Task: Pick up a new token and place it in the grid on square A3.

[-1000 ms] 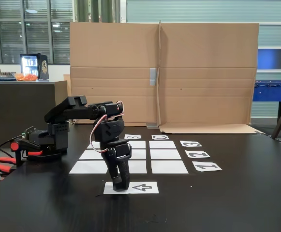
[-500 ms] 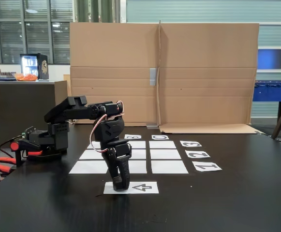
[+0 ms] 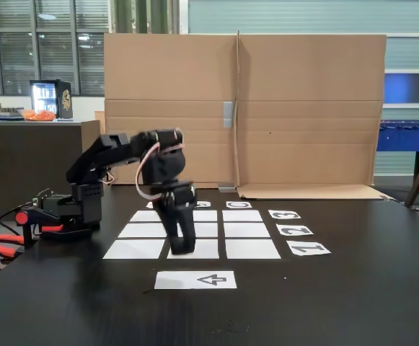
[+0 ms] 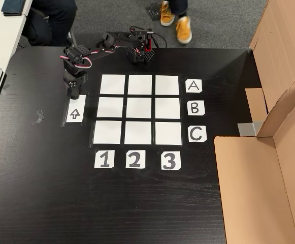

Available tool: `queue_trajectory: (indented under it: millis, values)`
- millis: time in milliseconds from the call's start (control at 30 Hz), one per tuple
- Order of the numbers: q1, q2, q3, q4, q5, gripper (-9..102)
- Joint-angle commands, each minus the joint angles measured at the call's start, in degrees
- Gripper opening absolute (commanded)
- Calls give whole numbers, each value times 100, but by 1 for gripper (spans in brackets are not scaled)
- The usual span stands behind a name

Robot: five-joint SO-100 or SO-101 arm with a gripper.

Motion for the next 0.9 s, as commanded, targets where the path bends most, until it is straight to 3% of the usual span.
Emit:
queue_trajectory:
  millis: [0, 400, 867]
  values:
    - [-141, 879, 141, 97, 35, 13]
    - [-1081, 3296, 1846, 97, 35, 13]
    - [-3445, 6451, 4298, 97, 44, 12]
